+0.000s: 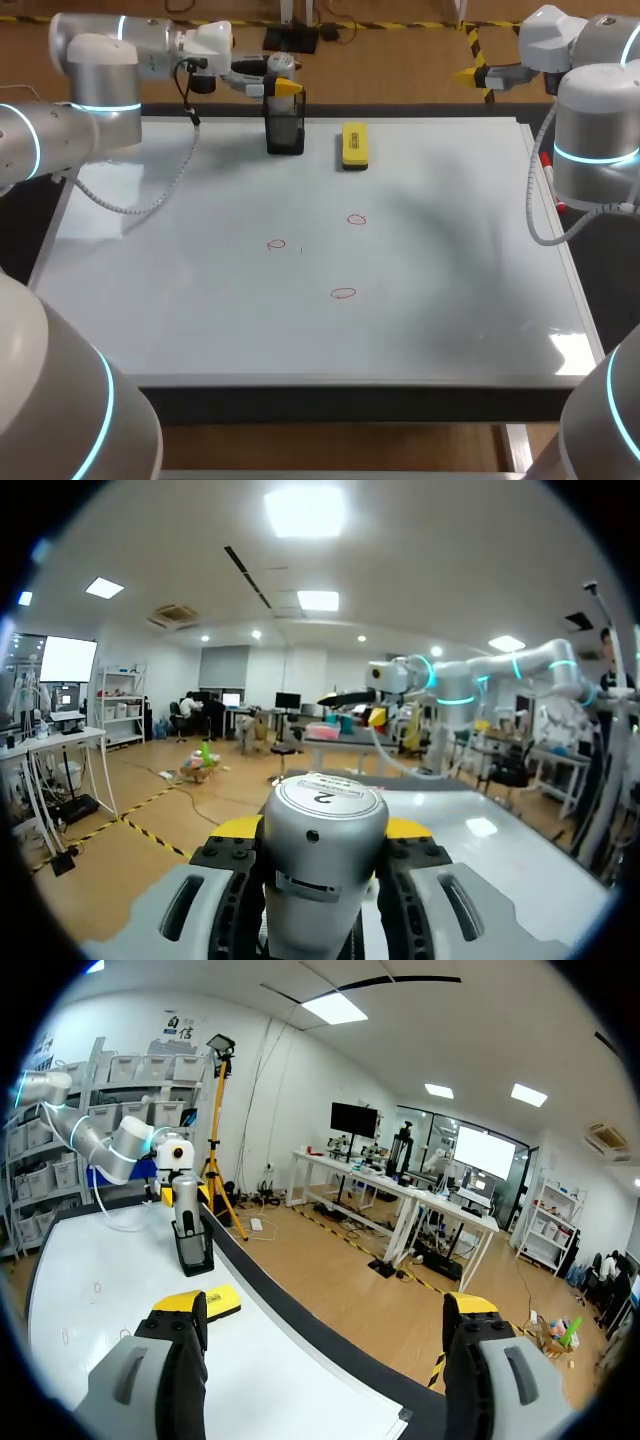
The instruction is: Pick up the inspection probe, press it on each red-marked spot on the whiteboard one by one, put down the probe, pick up the eraser, and wipe off all the red marks.
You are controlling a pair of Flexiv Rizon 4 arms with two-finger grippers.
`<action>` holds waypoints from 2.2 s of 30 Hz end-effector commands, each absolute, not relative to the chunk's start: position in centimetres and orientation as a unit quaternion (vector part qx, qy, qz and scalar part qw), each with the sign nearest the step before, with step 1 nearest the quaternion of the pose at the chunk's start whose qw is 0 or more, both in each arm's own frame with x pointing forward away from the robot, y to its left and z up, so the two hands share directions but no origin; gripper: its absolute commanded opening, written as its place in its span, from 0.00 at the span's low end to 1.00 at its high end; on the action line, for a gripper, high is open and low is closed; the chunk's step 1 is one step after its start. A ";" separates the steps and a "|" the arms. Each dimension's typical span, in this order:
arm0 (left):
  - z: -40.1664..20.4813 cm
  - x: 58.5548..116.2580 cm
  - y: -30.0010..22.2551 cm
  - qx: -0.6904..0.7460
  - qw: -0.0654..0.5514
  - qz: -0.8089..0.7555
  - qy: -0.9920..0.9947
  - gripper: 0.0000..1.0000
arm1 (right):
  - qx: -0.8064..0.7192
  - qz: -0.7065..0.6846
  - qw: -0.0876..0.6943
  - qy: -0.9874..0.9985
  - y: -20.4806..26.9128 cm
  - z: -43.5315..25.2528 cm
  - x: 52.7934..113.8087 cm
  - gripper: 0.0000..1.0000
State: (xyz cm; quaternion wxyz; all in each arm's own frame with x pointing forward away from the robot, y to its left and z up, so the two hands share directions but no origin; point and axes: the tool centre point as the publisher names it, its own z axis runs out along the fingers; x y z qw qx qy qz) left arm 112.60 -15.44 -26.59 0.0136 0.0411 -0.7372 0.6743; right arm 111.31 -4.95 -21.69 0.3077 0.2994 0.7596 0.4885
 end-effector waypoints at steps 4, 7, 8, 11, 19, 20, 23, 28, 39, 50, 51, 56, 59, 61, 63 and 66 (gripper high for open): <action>-26.0 112.6 -15.5 0.037 0.011 0.673 -0.739 0.00 | 0.299 0.488 0.307 0.760 -5.0 -21.7 111.4 1.00; -25.7 112.6 -15.6 0.037 0.007 0.674 -0.738 0.00 | 0.299 0.488 0.307 0.760 -5.0 -21.7 111.4 1.00; -25.6 112.7 -15.6 0.038 0.006 0.674 -0.737 0.00 | 0.299 0.488 0.307 0.760 -5.0 -21.7 111.4 1.00; -25.1 112.7 -15.5 0.035 0.002 0.676 -0.736 0.00 | 0.299 0.488 0.307 0.760 -5.0 -21.7 111.4 1.00; -23.7 112.9 -15.5 0.036 -0.007 0.684 -0.728 0.00 | 0.299 0.488 0.307 0.760 -5.0 -21.7 111.4 1.00; -23.5 112.9 -15.6 0.036 -0.008 0.685 -0.728 0.00 | 0.299 0.488 0.307 0.760 -5.0 -21.7 111.4 1.00; -22.7 113.0 -15.6 0.041 -0.014 0.687 -0.725 0.00 | 0.299 0.488 0.307 0.760 -5.0 -21.7 111.4 1.00; -21.3 113.2 -15.6 0.044 -0.023 0.688 -0.724 0.00 | 0.299 0.488 0.307 0.760 -5.0 -21.7 111.4 1.00; -17.9 113.1 -15.8 0.045 -0.037 0.682 -0.729 0.00 | 0.299 0.488 0.307 0.760 -5.0 -21.7 111.4 1.00; -14.5 112.4 -15.6 0.044 -0.049 0.683 -0.728 0.00 | 0.299 0.488 0.307 0.760 -5.0 -21.7 111.4 1.00; -14.2 112.5 -15.5 0.055 -0.044 0.688 -0.722 0.00 | 0.299 0.488 0.307 0.760 -5.0 -21.7 111.4 1.00; -13.1 111.9 -14.4 0.069 -0.056 0.695 -0.713 0.00 | 0.299 0.488 0.307 0.760 -5.0 -21.7 111.4 1.00; -12.7 111.3 -13.2 0.072 -0.063 0.699 -0.709 0.00 | 0.299 0.488 0.307 0.760 -5.0 -21.7 111.4 1.00; -12.6 111.0 -12.3 0.083 -0.076 0.696 -0.709 0.00 | 0.299 0.488 0.307 0.760 -5.0 -21.7 111.4 1.00; -12.6 110.4 -11.3 0.090 -0.086 0.697 -0.706 0.00 | 0.299 0.488 0.307 0.760 -5.0 -21.7 111.4 1.00; -12.7 109.8 -9.5 0.102 -0.103 0.692 -0.708 0.00 | 0.299 0.488 0.307 0.760 -5.0 -21.7 111.4 1.00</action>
